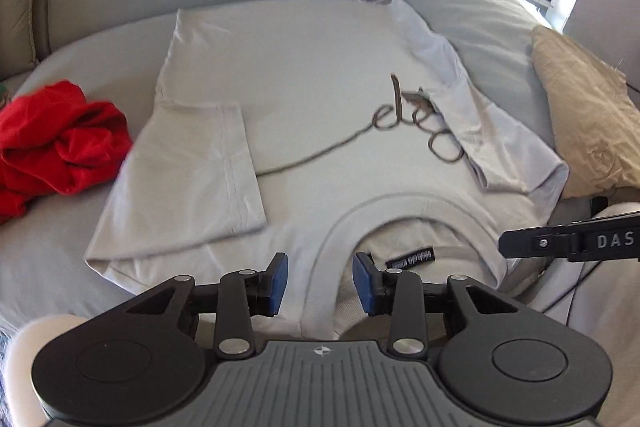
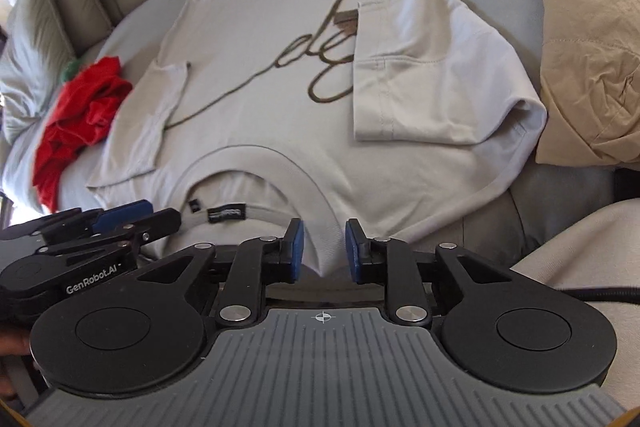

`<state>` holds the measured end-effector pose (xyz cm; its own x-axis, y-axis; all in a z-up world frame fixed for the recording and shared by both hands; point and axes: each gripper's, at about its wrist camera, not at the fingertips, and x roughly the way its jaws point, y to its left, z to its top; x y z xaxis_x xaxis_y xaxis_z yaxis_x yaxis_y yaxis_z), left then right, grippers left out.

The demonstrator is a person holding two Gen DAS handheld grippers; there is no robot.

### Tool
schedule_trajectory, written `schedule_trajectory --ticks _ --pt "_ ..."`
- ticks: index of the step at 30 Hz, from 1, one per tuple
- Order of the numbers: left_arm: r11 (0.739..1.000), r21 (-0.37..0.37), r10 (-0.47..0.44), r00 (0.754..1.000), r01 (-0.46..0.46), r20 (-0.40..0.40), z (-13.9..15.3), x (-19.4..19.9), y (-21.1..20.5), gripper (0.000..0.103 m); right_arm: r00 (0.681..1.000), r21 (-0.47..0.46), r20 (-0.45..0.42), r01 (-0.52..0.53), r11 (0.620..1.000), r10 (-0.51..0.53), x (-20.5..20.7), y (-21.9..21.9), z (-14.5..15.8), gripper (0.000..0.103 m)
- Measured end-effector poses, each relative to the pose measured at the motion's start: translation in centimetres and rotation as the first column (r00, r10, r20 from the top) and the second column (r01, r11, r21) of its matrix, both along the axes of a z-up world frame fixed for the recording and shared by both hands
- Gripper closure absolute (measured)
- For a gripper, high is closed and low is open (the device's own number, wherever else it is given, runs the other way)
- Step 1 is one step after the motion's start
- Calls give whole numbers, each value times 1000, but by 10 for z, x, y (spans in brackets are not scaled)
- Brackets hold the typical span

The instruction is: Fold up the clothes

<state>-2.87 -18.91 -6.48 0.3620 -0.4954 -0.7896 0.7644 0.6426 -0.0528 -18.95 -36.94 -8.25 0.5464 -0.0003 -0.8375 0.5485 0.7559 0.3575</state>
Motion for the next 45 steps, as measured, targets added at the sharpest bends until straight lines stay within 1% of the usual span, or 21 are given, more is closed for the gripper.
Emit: schedule_trajectory --ticks 2,5,7,9,10,11,13,16,19,21,25,28,31,34,36,38,39,41,42,43,45 --pt "998 -57 24 999 -21 47 28 9 6 64 998 -20 58 1 1000 0 -5 -6 27 75" --pt "987 -154 61 992 -44 111 72 24 12 59 987 -82 158 8 997 5 -6 -14 76 61" --pt "977 -207 81 984 -47 161 98 33 14 57 977 -125 213 14 992 13 -3 -19 106 58" --pt "968 -245 104 971 -49 214 119 43 13 53 967 -168 253 26 985 17 3 -25 132 46" --pt "964 -262 117 965 -54 233 126 49 13 47 964 -187 266 34 982 17 6 -28 141 44" --pt "960 -274 134 959 -63 250 132 55 10 39 962 -202 272 42 979 15 10 -31 147 40" --pt "958 -271 170 948 -94 270 137 71 5 38 961 -231 276 64 971 2 24 -41 156 32" --pt "964 -216 207 943 -152 259 133 104 -11 35 965 -253 258 110 961 -42 48 -59 156 32" --pt "964 -145 249 948 -223 197 116 144 -24 35 969 -196 223 156 968 -111 79 -87 140 32" --pt "958 -100 281 945 -267 166 98 170 -37 35 967 -146 189 199 969 -170 102 -113 118 32" --pt "948 -49 318 935 -315 154 53 227 -74 35 953 -128 162 276 953 -255 150 -162 69 32" --pt "941 -54 337 932 -333 132 23 276 -99 36 945 -129 134 315 940 -298 187 -212 32 32" --pt "939 -67 343 930 -337 133 1 320 -119 37 935 -155 101 353 923 -340 217 -257 6 38" --pt "949 -84 310 947 -304 82 -20 354 -133 37 923 -172 90 384 907 -373 242 -301 -15 44" --pt "955 -95 286 957 -282 39 -33 375 -141 38 916 -145 92 401 904 -391 253 -327 -28 50" --pt "958 -112 267 964 -266 -4 -41 388 -145 41 909 -80 98 414 907 -406 258 -350 -40 54" --pt "959 -126 252 967 -253 -24 -44 394 -146 41 913 -38 97 401 915 -396 260 -360 -47 57" --pt "961 -145 229 971 -237 -74 -49 404 -145 41 934 -2 85 349 937 -348 267 -371 -55 61" --pt "959 -152 223 969 -237 -104 -51 408 -145 41 942 -7 78 327 945 -326 269 -375 -57 69" --pt "958 -159 220 967 -239 -130 -53 411 -144 41 949 -17 73 307 951 -305 271 -377 -58 71" --pt "954 -170 225 965 -246 -137 -55 417 -144 40 960 -25 69 272 962 -270 274 -379 -60 71"
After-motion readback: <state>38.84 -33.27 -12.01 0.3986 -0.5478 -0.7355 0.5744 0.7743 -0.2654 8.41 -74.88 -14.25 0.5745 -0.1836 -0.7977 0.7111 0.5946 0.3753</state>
